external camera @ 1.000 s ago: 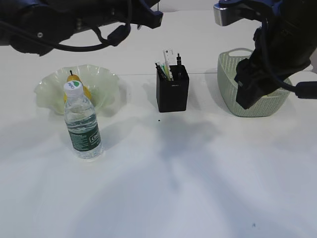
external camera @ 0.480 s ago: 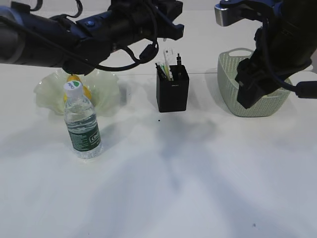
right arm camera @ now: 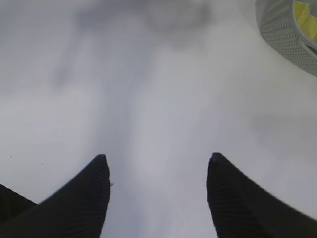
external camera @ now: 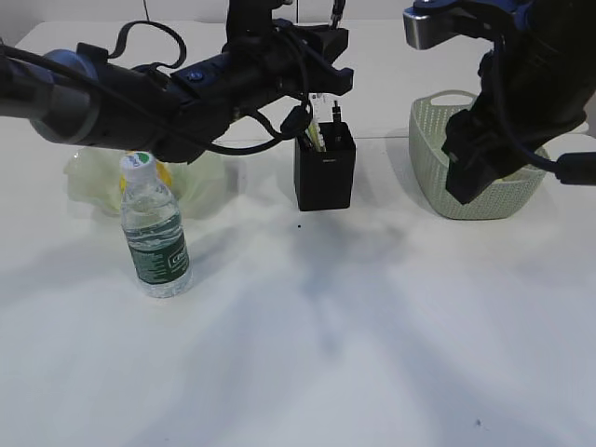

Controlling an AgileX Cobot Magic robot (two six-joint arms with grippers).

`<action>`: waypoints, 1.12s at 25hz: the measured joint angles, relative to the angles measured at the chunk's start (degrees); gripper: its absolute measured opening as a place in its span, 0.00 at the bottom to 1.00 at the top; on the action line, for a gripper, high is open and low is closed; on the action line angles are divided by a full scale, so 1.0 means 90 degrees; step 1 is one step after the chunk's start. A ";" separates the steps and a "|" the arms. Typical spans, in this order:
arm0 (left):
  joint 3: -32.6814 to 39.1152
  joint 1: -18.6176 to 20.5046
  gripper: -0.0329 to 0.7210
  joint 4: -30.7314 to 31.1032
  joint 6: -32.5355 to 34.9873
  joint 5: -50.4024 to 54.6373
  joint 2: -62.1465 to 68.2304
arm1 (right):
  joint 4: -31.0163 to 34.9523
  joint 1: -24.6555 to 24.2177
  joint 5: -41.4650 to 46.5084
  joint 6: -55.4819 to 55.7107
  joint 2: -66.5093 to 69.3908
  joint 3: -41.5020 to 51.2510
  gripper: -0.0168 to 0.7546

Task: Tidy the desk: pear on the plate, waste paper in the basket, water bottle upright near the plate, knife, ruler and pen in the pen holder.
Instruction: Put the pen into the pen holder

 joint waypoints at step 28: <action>-0.0880 0.0000 0.14 -0.0091 -0.0017 -0.0163 0.1375 | 0.0000 0.0000 -0.0009 0.0026 0.0000 0.0000 0.62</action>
